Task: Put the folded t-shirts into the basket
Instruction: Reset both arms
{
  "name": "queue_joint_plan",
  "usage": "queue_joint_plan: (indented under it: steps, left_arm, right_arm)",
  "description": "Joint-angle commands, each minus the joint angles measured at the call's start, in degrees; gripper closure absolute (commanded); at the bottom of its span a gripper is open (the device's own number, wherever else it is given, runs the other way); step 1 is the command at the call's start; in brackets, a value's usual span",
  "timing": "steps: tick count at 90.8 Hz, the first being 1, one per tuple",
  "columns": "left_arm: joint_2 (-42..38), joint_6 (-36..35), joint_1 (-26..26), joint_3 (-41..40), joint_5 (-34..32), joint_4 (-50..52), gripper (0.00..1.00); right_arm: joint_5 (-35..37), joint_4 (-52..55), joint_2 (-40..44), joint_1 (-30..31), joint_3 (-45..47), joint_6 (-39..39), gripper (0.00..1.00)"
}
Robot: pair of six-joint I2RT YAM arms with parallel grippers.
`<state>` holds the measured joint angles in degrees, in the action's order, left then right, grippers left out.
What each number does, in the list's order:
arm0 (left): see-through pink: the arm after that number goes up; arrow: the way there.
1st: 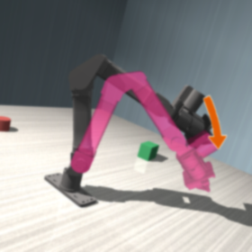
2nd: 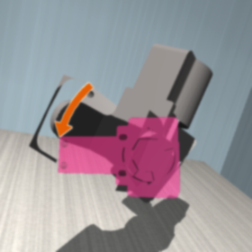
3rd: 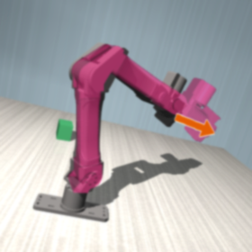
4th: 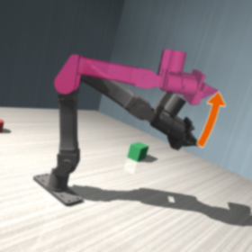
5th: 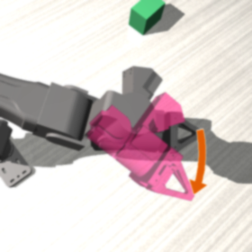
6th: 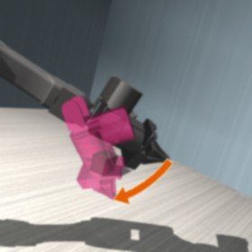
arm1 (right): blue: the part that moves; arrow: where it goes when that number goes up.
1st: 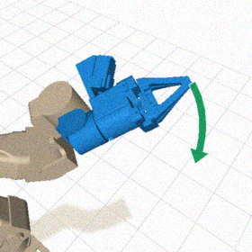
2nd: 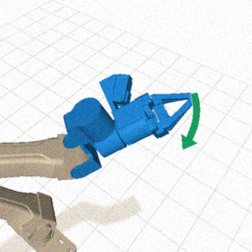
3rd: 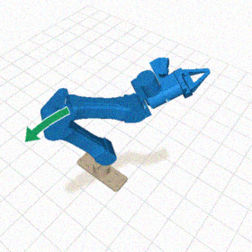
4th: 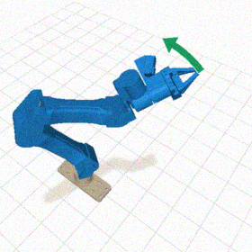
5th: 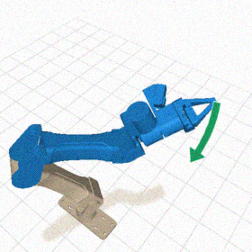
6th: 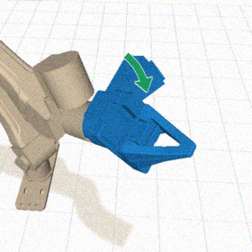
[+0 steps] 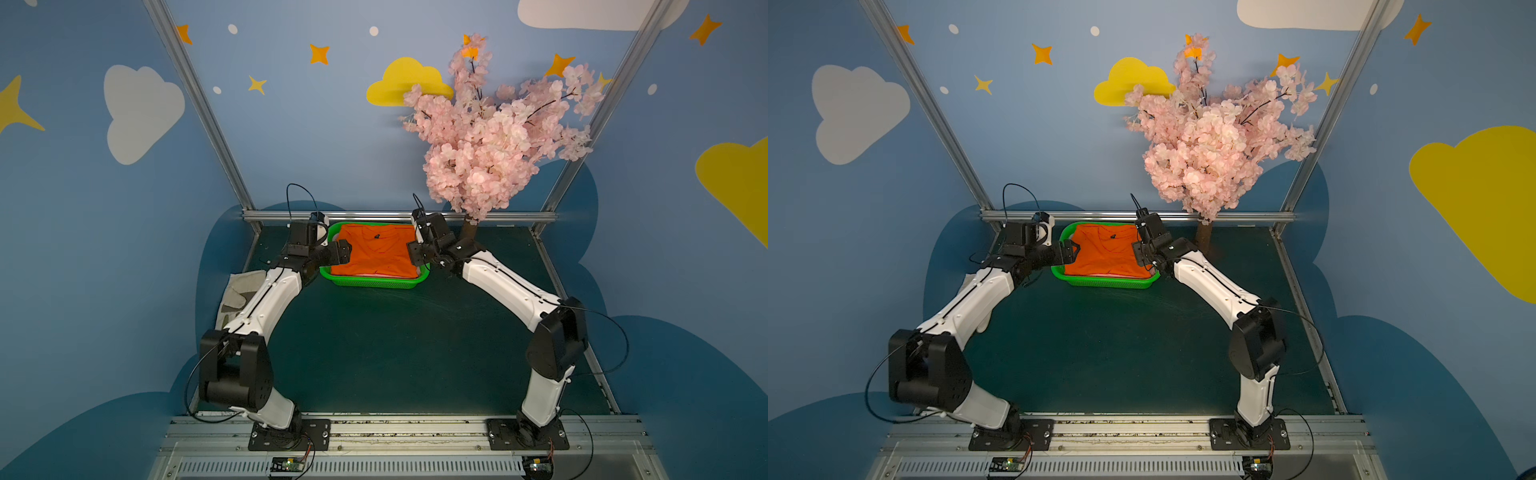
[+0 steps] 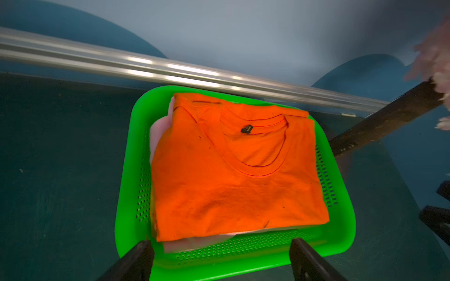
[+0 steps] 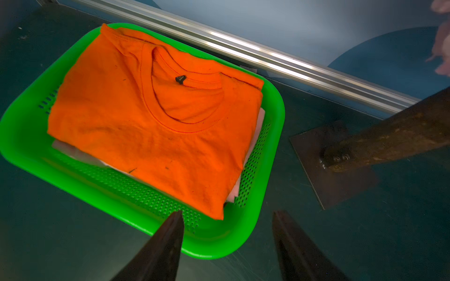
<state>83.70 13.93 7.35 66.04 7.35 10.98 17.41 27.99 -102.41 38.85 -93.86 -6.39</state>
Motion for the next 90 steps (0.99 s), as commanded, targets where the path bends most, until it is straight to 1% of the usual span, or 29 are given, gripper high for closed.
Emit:
queue_joint_plan:
  steps: [1,8,20,28,34,40,45,49,56,67,77,90]
  left_arm:
    - [-7.22,0.83,0.26,-10.10,-2.33,-8.14,0.04]
    - [-14.10,1.07,0.21,-17.44,-4.28,-10.69,0.00]
    - [-24.29,-0.45,-0.37,-27.53,-9.83,-14.61,0.00]
    - [-29.07,-1.34,-1.37,-33.69,-14.31,-18.41,0.00]
    - [-31.85,-1.42,-2.60,-36.92,-16.60,-19.99,0.00]
    - [-33.83,-1.83,-3.32,-39.88,-18.99,-21.40,0.00]
    - [-35.00,-2.83,-3.56,-42.33,-20.62,-23.67,0.00]
    - [-35.29,-4.63,-3.66,-44.42,-21.81,-26.17,0.00]
    - [-34.56,-6.73,-4.05,-46.47,-24.09,-29.14,0.00]
    - [-31.33,-7.36,-4.65,-48.00,-26.39,-33.92,0.00]
    - [-27.10,-10.57,-4.91,-49.24,-23.80,-40.01,0.00]
    - [-20.81,-13.20,-4.98,-47.96,-19.32,-42.41,0.00]
  right_arm:
    - [1.36,-0.15,7.65,0.42,7.82,0.72,0.31]
    - [3.45,-1.43,13.71,0.35,15.03,0.04,0.28]
    - [8.23,-3.62,22.95,-0.52,26.04,-0.33,0.22]
    - [12.26,-5.75,28.47,-1.77,32.95,-1.13,0.17]
    - [14.34,-7.23,31.79,-3.86,37.13,-1.87,0.13]
    - [16.64,-7.43,34.42,-7.02,40.30,-2.72,0.10]
    - [18.89,-7.70,36.87,-9.81,42.73,-4.19,0.06]
    - [20.63,-8.17,38.46,-11.94,44.77,-5.06,0.04]
    - [22.70,-12.18,40.84,-15.32,49.22,-5.95,0.02]
    - [21.81,-18.42,41.97,-21.54,54.61,-7.47,0.02]
    - [21.00,-22.78,39.94,-25.34,57.63,-7.33,0.02]
    - [20.46,-29.95,35.59,-26.87,59.99,-3.45,0.02]
